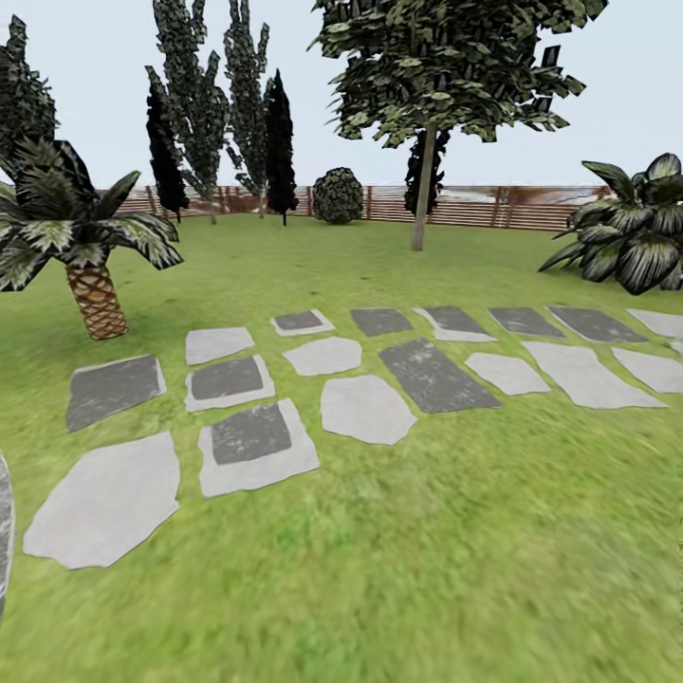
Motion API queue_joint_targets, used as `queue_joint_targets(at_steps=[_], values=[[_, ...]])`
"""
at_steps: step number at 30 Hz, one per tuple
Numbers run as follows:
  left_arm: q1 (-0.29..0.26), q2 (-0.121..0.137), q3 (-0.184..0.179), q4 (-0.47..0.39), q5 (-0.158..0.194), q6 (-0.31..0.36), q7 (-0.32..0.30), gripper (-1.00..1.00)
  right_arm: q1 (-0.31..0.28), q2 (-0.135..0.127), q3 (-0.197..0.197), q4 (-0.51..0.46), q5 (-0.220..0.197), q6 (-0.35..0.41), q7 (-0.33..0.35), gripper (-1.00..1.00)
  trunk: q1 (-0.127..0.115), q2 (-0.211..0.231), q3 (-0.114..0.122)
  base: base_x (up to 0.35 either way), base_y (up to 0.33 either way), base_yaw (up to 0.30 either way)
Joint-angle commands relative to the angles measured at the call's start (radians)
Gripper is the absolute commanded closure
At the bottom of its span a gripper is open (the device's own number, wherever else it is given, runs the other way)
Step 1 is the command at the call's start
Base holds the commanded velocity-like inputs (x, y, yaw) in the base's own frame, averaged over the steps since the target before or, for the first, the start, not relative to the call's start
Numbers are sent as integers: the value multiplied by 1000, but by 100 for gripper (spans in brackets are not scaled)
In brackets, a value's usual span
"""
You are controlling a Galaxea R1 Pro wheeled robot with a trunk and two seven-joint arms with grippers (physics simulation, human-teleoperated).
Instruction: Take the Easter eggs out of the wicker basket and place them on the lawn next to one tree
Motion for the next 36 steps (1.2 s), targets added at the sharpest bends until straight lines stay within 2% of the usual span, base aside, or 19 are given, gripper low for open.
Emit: queue_joint_targets(at_steps=[1, 6, 36], values=[[0, 0, -1, -2, -2, 1, -3, -100, -1, 0, 1, 2, 4, 0, 3, -100, 1, 0, -1, 344, 78, -288], [0, 0, -1, -2, -2, 1, -3, -100, -1, -1, 1, 2, 4, 0, 4, -100, 1, 0, -1, 344, 78, -186], [0, 0, -1, -2, -2, 1, -3, -100, -1, 0, 1, 2, 4, 2, 1, -100, 1, 0, -1, 344, 77, -2]])
